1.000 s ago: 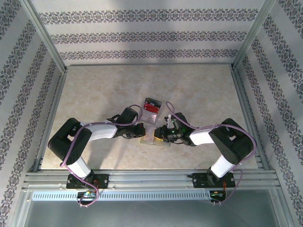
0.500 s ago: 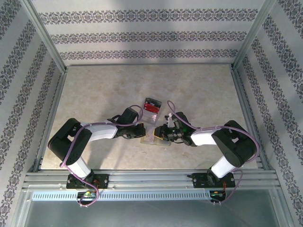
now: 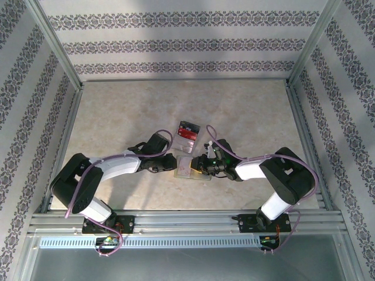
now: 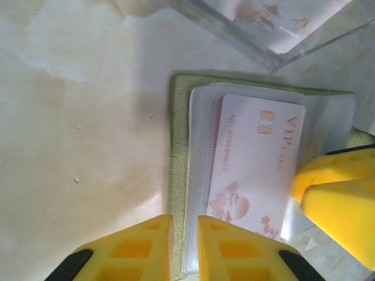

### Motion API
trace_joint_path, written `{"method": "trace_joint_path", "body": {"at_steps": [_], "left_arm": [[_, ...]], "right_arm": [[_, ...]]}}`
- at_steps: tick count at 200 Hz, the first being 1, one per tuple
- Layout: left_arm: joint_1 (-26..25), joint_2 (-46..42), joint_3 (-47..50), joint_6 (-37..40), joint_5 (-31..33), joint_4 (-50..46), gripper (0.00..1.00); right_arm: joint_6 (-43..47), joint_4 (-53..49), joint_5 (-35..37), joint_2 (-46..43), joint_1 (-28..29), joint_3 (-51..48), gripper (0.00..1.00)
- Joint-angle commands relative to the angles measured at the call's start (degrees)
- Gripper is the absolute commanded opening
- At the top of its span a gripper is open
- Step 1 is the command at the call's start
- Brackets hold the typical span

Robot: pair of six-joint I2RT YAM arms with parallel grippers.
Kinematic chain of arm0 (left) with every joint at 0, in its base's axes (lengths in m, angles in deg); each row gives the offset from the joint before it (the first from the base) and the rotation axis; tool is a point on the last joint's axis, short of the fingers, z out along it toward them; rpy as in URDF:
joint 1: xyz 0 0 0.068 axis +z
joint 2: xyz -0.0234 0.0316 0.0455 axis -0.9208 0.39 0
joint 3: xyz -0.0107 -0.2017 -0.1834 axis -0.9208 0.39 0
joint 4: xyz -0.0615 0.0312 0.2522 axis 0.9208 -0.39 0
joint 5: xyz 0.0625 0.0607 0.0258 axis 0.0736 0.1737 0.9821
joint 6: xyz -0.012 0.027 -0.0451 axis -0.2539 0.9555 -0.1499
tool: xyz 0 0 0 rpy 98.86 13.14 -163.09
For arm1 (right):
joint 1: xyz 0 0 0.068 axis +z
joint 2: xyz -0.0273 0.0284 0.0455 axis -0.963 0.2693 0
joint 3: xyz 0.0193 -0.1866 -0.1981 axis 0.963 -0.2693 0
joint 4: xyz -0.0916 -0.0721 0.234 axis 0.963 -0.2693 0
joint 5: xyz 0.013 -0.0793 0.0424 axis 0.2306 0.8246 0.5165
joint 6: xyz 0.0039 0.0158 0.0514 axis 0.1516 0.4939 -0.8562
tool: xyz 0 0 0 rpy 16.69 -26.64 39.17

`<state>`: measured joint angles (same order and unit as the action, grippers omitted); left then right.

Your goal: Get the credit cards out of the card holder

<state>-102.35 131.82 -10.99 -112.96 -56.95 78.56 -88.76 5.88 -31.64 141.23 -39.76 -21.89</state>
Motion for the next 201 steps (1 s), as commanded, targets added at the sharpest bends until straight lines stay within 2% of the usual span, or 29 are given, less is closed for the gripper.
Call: {"method": "trace_joint_path", "body": {"at_steps": [1, 54, 90, 145, 201], "left_arm": [[-0.8, -0.5, -1.3, 0.5, -0.9, -1.7, 0.17], [-0.6, 4.8, -3.7, -0.1, -6.4, 3.7, 0.07], [-0.1, 6.7, -4.9, 0.2, -7.7, 4.8, 0.05], [0.0, 7.1, -6.6, 2.2, -3.7, 0.9, 0.05], [0.3, 8.6, -6.9, 2.7, -3.6, 0.7, 0.05]], "right_arm": [[0.7, -0.7, 0.8, -2.2, -0.4, -0.4, 0.26], [2.7, -5.3, 1.9, -5.4, -1.6, -0.6, 0.26], [3.0, -5.7, 1.2, -5.1, -2.0, -0.9, 0.27], [3.2, -5.7, 0.2, -4.0, -2.0, -0.4, 0.27], [2.8, -5.0, -0.3, -2.1, -1.6, 0.8, 0.27]]}}
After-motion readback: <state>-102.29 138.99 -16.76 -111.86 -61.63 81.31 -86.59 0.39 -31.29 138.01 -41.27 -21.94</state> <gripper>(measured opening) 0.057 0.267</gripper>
